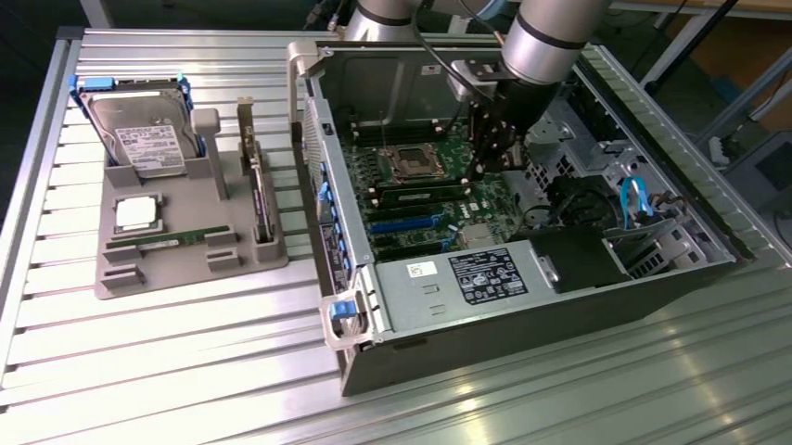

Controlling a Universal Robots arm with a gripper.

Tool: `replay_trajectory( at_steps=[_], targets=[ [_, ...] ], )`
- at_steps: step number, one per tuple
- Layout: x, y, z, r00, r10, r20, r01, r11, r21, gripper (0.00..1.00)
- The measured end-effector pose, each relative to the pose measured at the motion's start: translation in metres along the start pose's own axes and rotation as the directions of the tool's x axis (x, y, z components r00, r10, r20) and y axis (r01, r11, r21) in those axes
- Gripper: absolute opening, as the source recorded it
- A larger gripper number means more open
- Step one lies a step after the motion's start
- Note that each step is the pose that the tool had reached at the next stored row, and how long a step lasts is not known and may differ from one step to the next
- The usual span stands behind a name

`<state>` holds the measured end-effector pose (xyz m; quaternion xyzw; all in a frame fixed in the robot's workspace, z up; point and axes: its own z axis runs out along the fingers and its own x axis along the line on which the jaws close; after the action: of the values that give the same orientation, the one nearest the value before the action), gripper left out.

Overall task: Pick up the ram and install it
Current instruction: 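Press down the ram until it locks into place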

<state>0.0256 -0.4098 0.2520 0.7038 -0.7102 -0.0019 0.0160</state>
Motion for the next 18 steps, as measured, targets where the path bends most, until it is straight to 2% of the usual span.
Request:
replay_trajectory(
  at_steps=[3,5,9,11,18],
  targets=[
    [0.0,0.002,-0.0001,1.0,0.0,-0.0003,0.0,1.0,-0.0001,0.1],
    [0.0,0.0135,0.0003,1.0,0.0,-0.0001,0.0,1.0,0.0001,0.1],
    [0.0,0.025,0.0005,1.0,0.0,-0.0002,0.0,1.0,0.001,0.1],
    [0.0,0.0347,0.0008,1.0,0.0,-0.0002,0.0,1.0,0.0017,0.1],
    [0.0,0.0536,0.0013,1.0,0.0,-0.0002,0.0,1.0,0.0038,0.1]
  ],
)
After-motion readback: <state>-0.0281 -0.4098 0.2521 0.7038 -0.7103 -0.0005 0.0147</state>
